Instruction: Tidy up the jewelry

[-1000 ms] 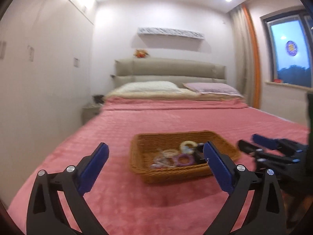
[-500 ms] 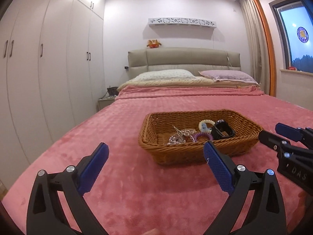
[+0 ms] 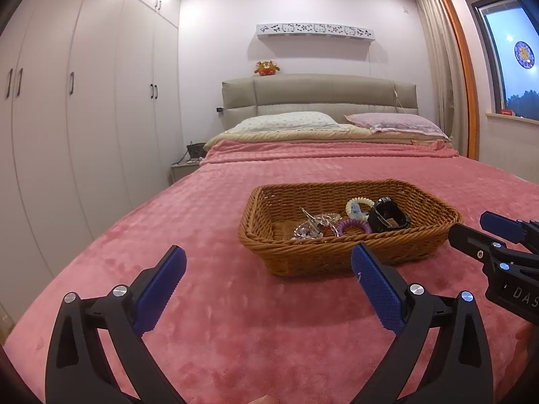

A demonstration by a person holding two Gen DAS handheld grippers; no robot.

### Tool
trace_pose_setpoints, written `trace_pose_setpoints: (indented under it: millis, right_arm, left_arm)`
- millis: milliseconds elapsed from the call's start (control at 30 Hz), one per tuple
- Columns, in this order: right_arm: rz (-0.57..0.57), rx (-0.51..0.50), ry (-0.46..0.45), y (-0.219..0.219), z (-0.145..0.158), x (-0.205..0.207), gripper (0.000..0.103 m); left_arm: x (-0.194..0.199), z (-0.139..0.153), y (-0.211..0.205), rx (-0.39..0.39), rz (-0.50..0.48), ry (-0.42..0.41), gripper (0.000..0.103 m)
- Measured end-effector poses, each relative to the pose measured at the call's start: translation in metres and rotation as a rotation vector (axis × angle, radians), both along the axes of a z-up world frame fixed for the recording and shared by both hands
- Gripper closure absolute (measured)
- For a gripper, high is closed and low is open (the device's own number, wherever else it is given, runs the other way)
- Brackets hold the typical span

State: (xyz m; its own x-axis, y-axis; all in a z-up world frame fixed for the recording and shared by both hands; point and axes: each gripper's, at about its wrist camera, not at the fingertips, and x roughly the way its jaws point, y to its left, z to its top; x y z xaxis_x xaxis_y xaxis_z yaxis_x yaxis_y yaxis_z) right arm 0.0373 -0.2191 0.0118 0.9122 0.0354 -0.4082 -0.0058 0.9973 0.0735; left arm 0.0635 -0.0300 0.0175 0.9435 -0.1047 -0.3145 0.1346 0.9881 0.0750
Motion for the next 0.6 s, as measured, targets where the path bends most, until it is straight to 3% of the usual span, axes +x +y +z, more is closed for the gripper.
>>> trace_pose_setpoints:
  millis: [600]
  right_arm:
    - [-0.031, -0.021, 0.021, 0.0022, -0.0021, 0.0043, 0.040]
  left_arm:
    - [0.0050, -0.0011, 0.0047, -0.024, 0.005, 0.040, 0.008]
